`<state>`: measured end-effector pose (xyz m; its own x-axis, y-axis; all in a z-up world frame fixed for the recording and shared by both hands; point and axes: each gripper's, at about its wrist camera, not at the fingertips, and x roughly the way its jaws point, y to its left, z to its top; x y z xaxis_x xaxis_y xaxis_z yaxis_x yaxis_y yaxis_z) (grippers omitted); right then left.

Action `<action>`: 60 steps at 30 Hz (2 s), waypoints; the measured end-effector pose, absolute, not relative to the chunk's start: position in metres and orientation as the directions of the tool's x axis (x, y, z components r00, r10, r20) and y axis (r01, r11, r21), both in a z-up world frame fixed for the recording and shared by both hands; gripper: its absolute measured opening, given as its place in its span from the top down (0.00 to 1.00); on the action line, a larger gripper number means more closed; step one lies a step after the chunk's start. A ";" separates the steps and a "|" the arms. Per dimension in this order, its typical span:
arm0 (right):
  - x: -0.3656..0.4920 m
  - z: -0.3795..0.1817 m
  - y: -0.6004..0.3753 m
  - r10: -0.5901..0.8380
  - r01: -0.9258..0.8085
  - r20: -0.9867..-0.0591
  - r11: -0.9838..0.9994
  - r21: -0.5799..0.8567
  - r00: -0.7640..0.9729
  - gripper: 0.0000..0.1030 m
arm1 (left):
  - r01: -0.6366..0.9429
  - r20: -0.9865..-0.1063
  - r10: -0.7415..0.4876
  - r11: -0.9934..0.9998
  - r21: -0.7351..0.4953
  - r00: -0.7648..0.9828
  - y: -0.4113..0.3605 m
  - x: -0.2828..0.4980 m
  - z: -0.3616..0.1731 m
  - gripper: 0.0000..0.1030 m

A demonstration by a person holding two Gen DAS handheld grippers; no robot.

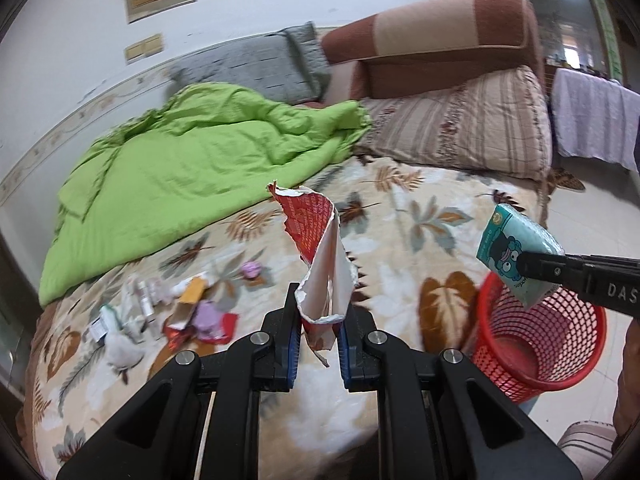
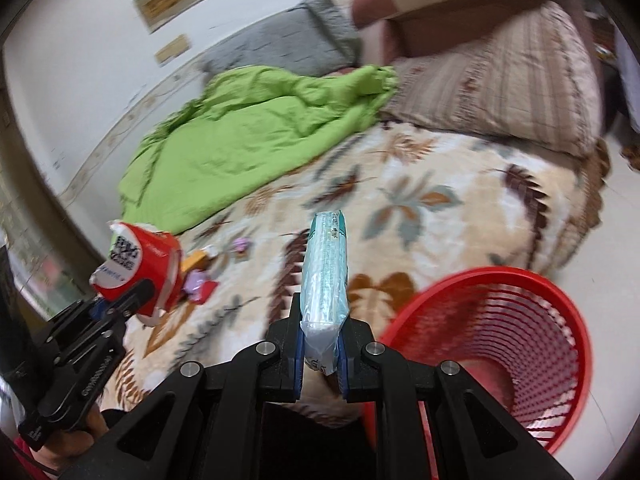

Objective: Collect trash
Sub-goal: 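Carry the red box and wipes pack in both tools over the red basket, then open both tools to drop the items into the red basket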

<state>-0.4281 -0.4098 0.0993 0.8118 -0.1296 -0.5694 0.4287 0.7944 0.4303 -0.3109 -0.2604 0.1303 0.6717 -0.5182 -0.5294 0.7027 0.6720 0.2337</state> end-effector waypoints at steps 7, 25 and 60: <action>-0.460 0.092 -0.445 -0.203 0.512 -0.590 0.748 0.422 0.782 0.87 | 0.767 -0.557 -0.566 0.600 0.228 0.608 -0.295 -0.329 0.123 0.86; -0.500 0.067 -0.485 -0.240 0.611 -0.651 0.664 0.431 0.720 0.84 | 0.928 -0.702 -0.655 0.373 0.020 0.278 -0.370 -0.366 0.089 0.85; -0.328 0.110 -0.353 0.016 0.278 -0.656 0.898 0.342 0.754 0.56 | 0.571 -0.640 -0.549 0.795 -0.203 0.537 -0.151 -0.198 0.123 0.39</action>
